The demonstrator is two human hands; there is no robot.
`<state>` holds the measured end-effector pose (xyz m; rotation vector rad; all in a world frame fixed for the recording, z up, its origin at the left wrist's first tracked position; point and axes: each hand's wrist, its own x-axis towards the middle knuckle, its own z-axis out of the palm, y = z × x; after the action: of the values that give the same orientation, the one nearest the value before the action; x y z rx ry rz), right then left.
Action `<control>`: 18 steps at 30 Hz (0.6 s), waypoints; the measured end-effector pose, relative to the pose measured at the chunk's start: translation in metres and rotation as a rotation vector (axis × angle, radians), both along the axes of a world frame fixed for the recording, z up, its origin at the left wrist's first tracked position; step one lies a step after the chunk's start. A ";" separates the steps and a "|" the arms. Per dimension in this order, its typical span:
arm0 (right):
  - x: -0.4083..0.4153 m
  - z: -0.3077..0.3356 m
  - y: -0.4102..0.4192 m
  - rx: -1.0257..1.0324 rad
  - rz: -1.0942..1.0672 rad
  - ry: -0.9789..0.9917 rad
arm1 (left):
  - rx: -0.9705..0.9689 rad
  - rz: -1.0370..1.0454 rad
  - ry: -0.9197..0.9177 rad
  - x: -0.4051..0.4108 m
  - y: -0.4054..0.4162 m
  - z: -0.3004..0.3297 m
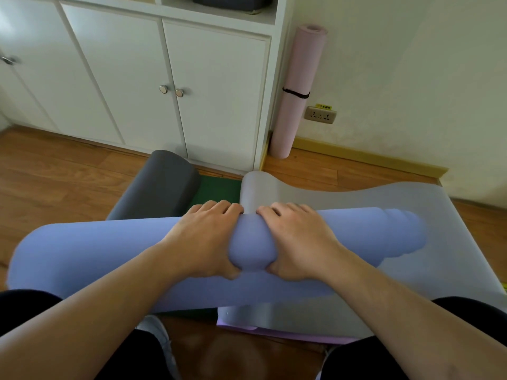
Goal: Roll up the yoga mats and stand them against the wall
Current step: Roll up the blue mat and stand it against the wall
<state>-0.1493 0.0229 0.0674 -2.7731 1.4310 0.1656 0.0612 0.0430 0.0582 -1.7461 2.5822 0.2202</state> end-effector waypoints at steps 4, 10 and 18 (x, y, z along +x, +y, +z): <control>-0.003 0.005 -0.002 0.057 -0.022 -0.053 | -0.103 -0.037 -0.115 -0.006 0.001 -0.008; -0.004 0.010 0.003 0.014 0.012 0.005 | -0.067 0.007 0.030 0.001 -0.007 -0.002; -0.003 0.011 -0.004 0.031 -0.024 -0.052 | -0.069 -0.015 -0.045 -0.001 0.001 -0.004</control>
<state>-0.1521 0.0189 0.0788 -2.7136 1.4374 0.1138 0.0603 0.0439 0.0540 -1.7307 2.6005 0.0916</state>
